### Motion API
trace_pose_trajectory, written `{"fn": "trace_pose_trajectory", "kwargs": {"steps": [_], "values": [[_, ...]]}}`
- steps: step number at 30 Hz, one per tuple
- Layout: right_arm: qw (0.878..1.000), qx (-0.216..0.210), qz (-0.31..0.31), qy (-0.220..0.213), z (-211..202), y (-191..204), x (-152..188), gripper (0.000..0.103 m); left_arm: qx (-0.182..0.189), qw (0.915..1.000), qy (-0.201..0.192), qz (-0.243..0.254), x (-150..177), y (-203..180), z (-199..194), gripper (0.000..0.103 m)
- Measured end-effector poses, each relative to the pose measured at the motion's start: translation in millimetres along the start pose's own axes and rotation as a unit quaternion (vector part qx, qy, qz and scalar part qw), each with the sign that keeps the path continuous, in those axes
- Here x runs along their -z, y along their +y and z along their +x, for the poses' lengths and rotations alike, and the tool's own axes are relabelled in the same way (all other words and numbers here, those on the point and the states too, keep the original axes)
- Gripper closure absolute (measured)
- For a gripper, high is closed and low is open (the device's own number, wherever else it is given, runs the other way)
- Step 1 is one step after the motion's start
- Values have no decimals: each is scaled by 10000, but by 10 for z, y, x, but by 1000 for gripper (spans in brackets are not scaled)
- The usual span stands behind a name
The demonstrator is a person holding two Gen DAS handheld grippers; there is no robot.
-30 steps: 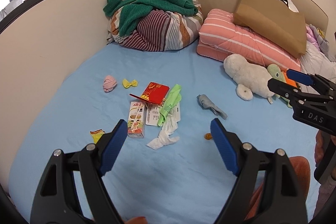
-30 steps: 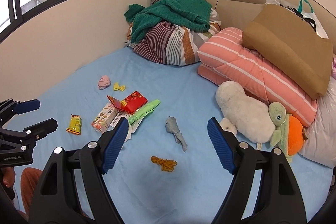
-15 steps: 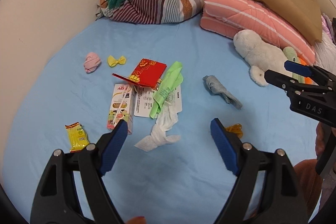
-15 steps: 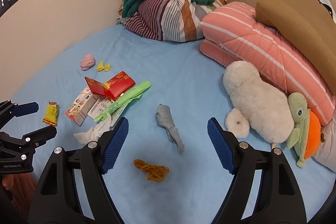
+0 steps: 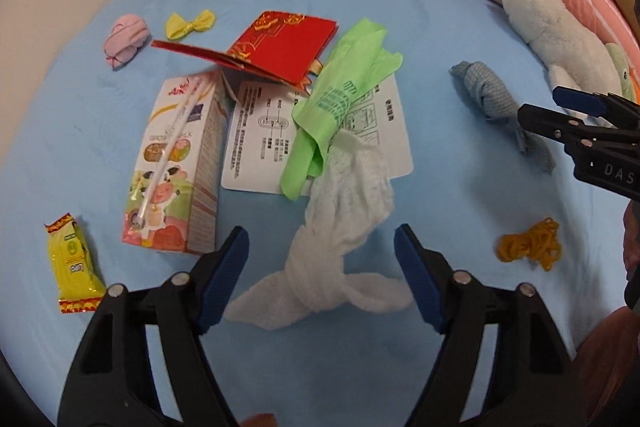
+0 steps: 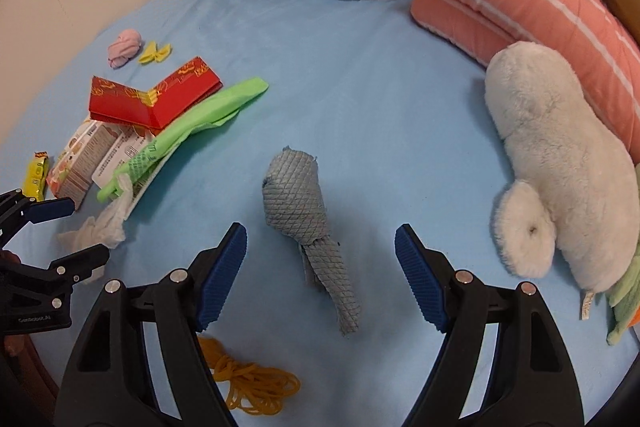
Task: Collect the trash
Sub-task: 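Grasp the grey sock with the right gripper while the left grasps the white tissue, then carry the sock and tissue to the grey bin and release both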
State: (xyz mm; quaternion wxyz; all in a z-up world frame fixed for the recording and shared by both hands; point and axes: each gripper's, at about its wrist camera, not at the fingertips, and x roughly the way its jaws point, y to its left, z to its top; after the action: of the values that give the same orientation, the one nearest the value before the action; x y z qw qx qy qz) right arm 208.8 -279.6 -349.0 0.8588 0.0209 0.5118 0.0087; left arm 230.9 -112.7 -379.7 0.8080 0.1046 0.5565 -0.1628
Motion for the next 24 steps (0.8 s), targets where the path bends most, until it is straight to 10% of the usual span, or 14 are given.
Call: {"fn": "trace_pose_trajectory", "kwargs": {"steps": [3, 10, 24], "values": [[9999, 3, -43, 123, 138, -6, 21, 29, 36, 9999, 152, 5, 39, 8, 167, 47], [9987, -166, -285, 393, 297, 49, 61, 91, 99, 9999, -61, 56, 60, -31, 112, 78], [9981, -573, -167, -141, -543, 310, 154, 94, 145, 9991, -394, 41, 220, -26, -648, 81]]}}
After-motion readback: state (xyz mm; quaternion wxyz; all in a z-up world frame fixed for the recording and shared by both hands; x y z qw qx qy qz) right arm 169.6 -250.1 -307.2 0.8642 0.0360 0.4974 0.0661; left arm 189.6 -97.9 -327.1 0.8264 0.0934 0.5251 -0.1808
